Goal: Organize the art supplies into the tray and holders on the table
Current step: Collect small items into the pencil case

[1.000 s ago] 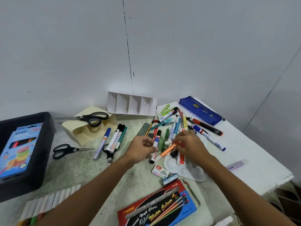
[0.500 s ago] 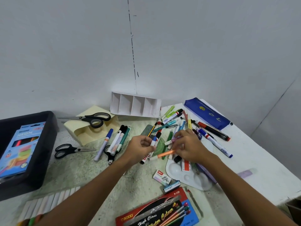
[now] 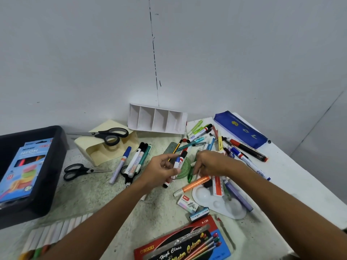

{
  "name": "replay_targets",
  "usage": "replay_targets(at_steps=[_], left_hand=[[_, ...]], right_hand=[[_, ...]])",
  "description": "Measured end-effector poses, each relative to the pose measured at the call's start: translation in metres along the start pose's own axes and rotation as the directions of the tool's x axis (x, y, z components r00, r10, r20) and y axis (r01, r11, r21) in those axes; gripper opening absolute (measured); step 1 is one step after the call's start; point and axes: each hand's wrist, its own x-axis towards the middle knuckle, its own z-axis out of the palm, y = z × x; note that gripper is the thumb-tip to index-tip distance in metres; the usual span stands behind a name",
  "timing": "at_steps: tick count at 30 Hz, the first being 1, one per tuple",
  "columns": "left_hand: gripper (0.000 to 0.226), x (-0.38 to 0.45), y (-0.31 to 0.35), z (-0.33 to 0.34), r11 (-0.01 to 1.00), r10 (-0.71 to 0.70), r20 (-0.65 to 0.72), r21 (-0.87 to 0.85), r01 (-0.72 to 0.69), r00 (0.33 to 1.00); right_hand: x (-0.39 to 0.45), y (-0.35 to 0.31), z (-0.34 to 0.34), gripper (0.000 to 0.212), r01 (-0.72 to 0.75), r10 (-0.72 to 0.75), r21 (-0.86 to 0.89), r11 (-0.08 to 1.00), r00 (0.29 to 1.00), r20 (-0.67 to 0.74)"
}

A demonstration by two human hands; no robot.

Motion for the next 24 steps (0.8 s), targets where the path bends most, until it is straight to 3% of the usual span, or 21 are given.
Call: replay_targets(at_steps=[8,13,17,20,24], left_hand=[[0.06,-0.005,-0.006,-0.012,0.987,-0.038,0.056,-0.156,0.046,0.998],[0.063,-0.012,-0.006,-0.021,0.98,-0.057,0.048,-0.19,0.065,0.997],[0.053,-0.02,-0.004,-0.028,0.979,-0.061,0.033,-0.195,0.066,0.998],[0.048,-0.031,-0.001,-0.037,0.974,-0.065,0.016,-0.214,0.067,0.998],[0.045,-0.055,0.001,-0.06,0.978,-0.059,-0.026,-0.204,0.052,0.998]], right_hand=[[0.008,0.007,0.001,0.02,-0.042,0.044,-0.03,0.999,0.996,0.079],[0.005,0.017,-0.006,0.008,-0.091,0.122,0.268,0.959,0.988,-0.099],[0.002,0.014,-0.014,0.006,-0.046,0.259,0.694,0.718,0.944,-0.204],[0.008,0.004,-0.013,0.019,-0.003,0.253,0.754,0.657,0.943,-0.217],[0.028,-0.038,-0.004,0.034,0.063,0.138,0.794,0.604,0.974,-0.182]])
